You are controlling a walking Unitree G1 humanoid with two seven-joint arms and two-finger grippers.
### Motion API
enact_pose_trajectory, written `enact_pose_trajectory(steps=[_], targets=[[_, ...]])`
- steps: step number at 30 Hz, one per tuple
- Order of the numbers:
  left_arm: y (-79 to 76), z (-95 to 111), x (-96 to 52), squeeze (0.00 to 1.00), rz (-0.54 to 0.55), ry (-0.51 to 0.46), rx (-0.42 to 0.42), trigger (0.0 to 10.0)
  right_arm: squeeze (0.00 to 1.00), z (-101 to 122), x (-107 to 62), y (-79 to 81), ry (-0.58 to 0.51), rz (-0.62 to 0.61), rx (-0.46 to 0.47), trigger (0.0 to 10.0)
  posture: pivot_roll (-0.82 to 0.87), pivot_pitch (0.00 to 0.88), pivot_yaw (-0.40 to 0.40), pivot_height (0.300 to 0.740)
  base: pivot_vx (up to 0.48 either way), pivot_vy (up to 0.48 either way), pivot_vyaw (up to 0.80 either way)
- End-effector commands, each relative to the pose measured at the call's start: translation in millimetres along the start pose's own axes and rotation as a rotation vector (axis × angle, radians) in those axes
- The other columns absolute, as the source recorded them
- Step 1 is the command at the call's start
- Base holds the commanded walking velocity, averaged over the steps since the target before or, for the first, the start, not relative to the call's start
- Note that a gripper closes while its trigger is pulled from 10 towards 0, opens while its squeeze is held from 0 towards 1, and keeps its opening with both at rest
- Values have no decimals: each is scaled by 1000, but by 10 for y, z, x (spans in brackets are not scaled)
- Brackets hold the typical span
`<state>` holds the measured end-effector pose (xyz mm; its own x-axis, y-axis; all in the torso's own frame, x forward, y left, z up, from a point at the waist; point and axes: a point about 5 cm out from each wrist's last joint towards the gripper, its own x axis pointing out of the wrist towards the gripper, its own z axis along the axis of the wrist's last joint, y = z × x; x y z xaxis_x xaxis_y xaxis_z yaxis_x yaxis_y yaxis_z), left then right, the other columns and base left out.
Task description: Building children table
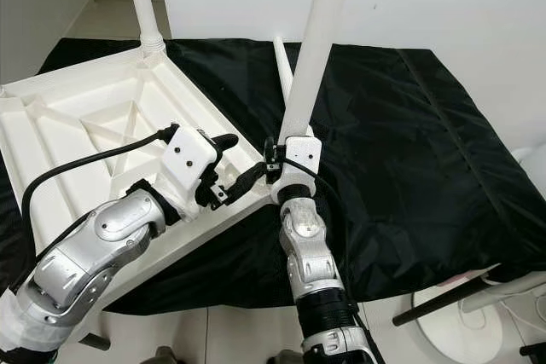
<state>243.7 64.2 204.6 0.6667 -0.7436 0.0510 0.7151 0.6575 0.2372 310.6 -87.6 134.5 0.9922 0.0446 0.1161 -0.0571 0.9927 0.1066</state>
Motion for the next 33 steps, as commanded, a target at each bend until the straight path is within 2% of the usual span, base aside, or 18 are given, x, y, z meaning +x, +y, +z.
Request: enact_pose_trajectory(steps=[1, 5, 6, 7, 8, 10, 12, 16, 17, 18, 21, 25, 27, 29, 33], targets=[[-94, 23, -11, 0, -125, -6, 12, 10000, 0, -191, -90, 15, 85, -13, 35, 10000, 32, 1, -41, 740, 0, 0, 0], [-94, 21, -11, 0, -125, -6, 12, 10000, 0, -181, -92, 15, 72, 1, 45, 10000, 32, 1, -41, 740, 0, 0, 0], [-100, 21, -12, 0, -126, -6, 10, 10000, 863, -161, -98, 8, 60, 36, 76, 10000, 32, 1, -41, 740, 0, 0, 0], [-100, 21, -12, 0, -126, -6, 10, 10000, 863, -161, -98, 8, 60, 36, 76, 10000, 32, 1, -41, 740, 0, 0, 0], [-104, 18, -11, 0, -127, -5, 10, 10000, 1000, -108, -98, -19, 15, 61, 91, 10000, 33, 0, -41, 740, 0, 0, 0], [-109, 11, -7, 0, -130, -3, 10, 10000, 1000, -6, -74, -110, -58, 95, 78, 10000, 30, 0, -39, 740, 0, 0, 0], [-109, 11, -7, 0, -130, -3, 10, 10000, 1000, -6, -74, -110, -58, 95, 78, 10000, 30, 0, -39, 740, 0, 0, 0], [-114, -8, 13, 0, -130, 6, 11, 10000, 1000, 64, -20, -288, -91, 126, 21, 10000, 26, 0, -38, 740, 0, 0, 0], [-114, -8, 13, 0, -130, 6, 11, 10000, 1000, 64, -20, -288, -91, 126, 21, 10000, 26, 0, -38, 740, 0, 0, 0], [-121, -18, 20, 0, -128, 11, 10, 10000, 0, 63, -12, -328, -82, 155, 11, 10000, 26, 0, -38, 740, 0, 0, 0], [-126, -25, 25, 0, -128, 15, 10, 10000, 0, 61, -8, -349, -75, 177, 6, 10000, 26, 0, -38, 740, 0, 0, 0], [-169, -125, 44, 0, -132, 46, -3, 10000, 0, 63, -2, -469, -52, 331, -49, 10000, 16, 0, -35, 740, 0, 0, 0], [-169, -125, 44, 0, -132, 46, -3, 10000, 0, 63, -2, -469, -52, 331, -49, 10000, 16, 0, -35, 740, 0, 0, 0], [-177, -268, 65, 0, -107, 89, 4, 10000, 0, 73, 22, -567, -34, 436, -93, 10000, 4, 0, -30, 740, 0, 0, 0], [-168, -362, 90, 0, -76, 117, 20, 10000, 0, 80, 52, -613, -19, 507, -118, 10000, 4, 0, -30, 740, 0, 0, 0]])
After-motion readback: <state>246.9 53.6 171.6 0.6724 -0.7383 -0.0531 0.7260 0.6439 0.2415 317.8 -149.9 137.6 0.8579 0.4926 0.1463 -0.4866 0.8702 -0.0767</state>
